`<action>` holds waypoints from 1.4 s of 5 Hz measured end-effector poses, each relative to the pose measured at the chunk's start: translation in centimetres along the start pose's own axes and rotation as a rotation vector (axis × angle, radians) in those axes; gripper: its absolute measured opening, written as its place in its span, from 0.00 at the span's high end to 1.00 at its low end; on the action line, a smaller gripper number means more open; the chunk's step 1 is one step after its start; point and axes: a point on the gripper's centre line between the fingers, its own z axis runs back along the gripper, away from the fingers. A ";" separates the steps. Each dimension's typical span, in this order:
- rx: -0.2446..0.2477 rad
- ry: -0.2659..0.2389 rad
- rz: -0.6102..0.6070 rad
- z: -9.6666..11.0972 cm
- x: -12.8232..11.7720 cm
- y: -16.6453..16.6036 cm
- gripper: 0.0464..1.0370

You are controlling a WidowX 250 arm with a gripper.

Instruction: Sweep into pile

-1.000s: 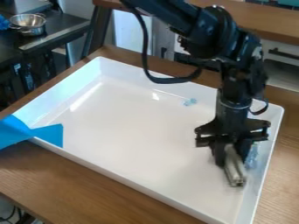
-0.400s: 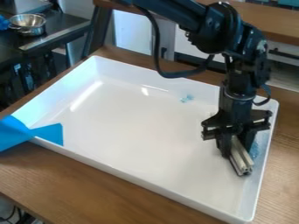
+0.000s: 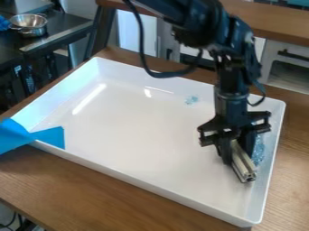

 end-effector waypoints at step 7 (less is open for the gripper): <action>0.219 -0.150 -0.218 6.2 15.6 13.9 0.66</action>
